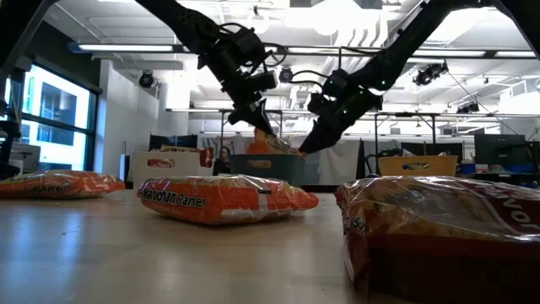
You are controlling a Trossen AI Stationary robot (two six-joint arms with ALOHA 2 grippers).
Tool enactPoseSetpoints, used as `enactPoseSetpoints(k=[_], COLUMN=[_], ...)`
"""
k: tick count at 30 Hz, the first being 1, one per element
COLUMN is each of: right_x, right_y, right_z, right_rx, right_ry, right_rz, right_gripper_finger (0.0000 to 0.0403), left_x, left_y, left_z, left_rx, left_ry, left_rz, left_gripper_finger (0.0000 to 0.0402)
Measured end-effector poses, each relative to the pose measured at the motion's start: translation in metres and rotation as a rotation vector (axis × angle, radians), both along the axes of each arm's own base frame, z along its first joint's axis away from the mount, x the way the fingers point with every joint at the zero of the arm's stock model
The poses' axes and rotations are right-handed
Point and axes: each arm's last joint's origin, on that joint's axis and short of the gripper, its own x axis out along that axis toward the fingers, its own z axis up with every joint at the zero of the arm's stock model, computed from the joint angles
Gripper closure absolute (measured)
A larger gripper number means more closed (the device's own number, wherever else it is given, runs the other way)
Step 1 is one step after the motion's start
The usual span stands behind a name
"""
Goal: Sort Maruchan noodles
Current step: Adjust the orange noodle packs into the blue bin
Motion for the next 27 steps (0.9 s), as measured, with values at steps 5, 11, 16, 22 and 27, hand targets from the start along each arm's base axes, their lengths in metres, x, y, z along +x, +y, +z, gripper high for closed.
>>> enactPoseSetpoints(k=[5, 11, 16, 22, 27], right_x=[0.0017, 0.003, 0.0046, 0.0073, 0.0077], right_y=[-0.0013, -0.0025, -0.001, 0.0014, -0.004], right_z=[-0.0027, -0.0011, -0.0009, -0.0012, 0.005], right_rx=[0.0, -0.017, -0.021, -0.041, -0.086], right_ry=[-0.011, -0.03, -0.032, -0.014, 0.023], right_rz=[0.004, 0.005, 0.016, 0.005, -0.063], right_gripper_finger=[0.0258, 0.0341, 0.0394, 0.036, 0.0297], left_x=[-0.0011, -0.0021, -0.0018, -0.0018, -0.006], left_y=[-0.0011, -0.0015, -0.0014, -0.0014, 0.0017], left_z=[0.0067, 0.0082, 0.0085, 0.0085, 0.0067], left_rx=[0.009, -0.005, -0.006, -0.006, -0.061], left_ry=[-0.025, -0.033, -0.04, -0.04, -0.057], left_rz=[0.003, 0.017, 0.021, 0.021, 0.195], left_gripper_finger=[0.0401, 0.0401, 0.0401, 0.0401, 0.0398])
